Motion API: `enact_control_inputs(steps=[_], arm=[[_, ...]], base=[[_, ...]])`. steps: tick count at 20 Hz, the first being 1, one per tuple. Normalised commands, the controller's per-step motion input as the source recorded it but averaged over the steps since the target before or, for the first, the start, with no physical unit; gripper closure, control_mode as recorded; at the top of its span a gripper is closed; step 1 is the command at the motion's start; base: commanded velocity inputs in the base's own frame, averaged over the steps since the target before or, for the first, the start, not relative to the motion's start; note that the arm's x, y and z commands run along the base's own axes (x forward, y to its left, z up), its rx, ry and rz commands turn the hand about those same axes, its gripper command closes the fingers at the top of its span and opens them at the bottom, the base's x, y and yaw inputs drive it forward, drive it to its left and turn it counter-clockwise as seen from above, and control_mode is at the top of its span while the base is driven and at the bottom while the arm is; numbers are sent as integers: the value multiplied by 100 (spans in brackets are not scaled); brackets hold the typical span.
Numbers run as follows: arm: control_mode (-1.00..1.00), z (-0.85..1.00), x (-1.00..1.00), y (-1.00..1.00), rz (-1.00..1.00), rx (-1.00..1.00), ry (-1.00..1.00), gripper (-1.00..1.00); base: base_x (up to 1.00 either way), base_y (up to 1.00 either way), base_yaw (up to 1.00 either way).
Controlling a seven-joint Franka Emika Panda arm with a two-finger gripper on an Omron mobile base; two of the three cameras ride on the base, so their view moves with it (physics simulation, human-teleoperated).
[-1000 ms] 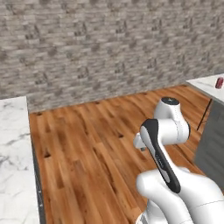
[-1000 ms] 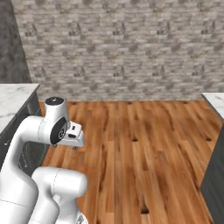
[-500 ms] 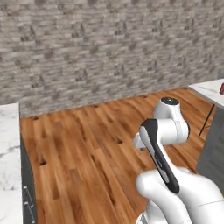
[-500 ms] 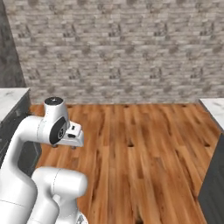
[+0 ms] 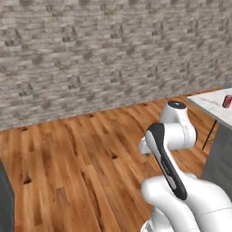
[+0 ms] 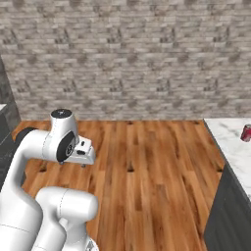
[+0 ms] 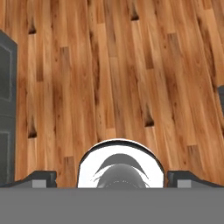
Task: Four empty soda cans are scattered around the kitchen. Gather all the cans and cluster them next to the stove for recycling.
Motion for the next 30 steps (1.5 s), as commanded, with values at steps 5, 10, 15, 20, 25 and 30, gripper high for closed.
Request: enact_control_inputs(steps=[5, 10, 15, 20, 25, 30], arm=[[100, 0, 0, 0, 0, 0, 0, -100], [100, 0, 0, 0, 0, 0, 0, -100], [100, 0, 0, 0, 0, 0, 0, -100], [100, 0, 0, 0, 0, 0, 0, -100], [100, 0, 0, 0, 0, 0, 0, -100], [100, 0, 0, 0, 0, 0, 0, -100]], base=[[50, -10, 0], [49, 0, 0], [48, 0, 0], [60, 0, 0], [68, 0, 0], [60, 0, 0]])
